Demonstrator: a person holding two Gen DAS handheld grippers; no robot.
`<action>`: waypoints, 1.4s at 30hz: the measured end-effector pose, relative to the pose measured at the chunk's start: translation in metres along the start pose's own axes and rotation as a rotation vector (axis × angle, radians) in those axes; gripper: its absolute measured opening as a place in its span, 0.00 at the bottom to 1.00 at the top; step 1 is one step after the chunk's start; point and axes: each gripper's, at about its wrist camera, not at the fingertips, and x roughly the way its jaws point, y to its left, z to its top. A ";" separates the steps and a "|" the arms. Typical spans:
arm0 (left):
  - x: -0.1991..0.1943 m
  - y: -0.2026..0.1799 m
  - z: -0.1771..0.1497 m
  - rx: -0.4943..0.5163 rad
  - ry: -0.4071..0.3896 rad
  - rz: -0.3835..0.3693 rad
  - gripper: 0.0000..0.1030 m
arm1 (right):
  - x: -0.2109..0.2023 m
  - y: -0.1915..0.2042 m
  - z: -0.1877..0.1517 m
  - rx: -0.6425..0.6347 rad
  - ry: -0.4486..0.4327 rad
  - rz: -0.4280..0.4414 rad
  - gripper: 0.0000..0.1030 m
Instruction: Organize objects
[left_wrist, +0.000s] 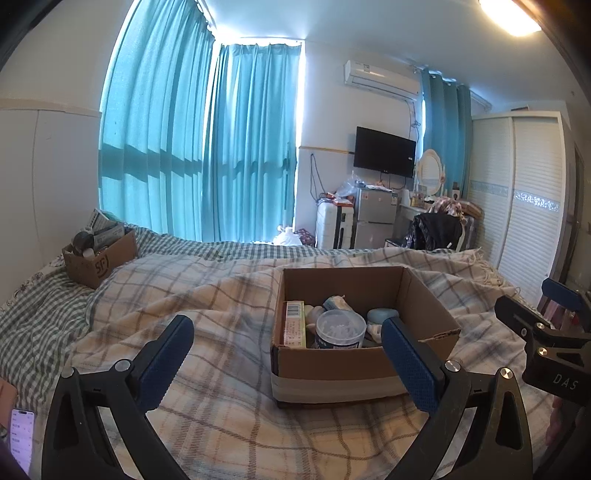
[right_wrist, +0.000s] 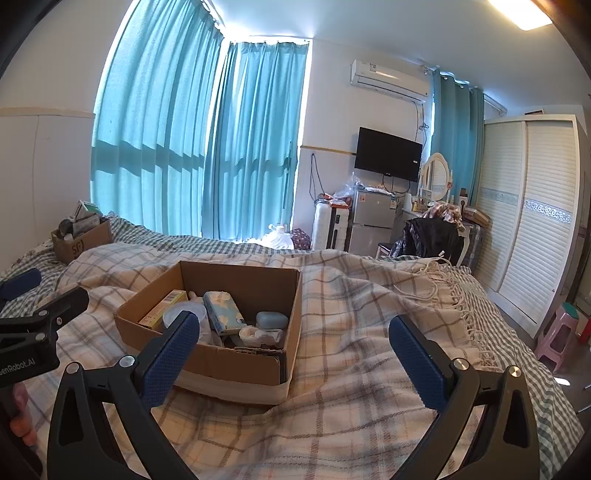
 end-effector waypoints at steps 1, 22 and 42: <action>0.000 0.000 0.000 0.001 0.002 -0.002 1.00 | 0.000 0.000 0.000 -0.001 0.001 0.000 1.00; 0.000 -0.003 -0.002 0.030 -0.005 0.009 1.00 | 0.000 0.001 -0.002 -0.003 0.009 0.000 1.00; -0.001 -0.002 -0.003 0.046 -0.003 0.025 1.00 | 0.002 0.003 -0.005 -0.015 0.015 -0.010 1.00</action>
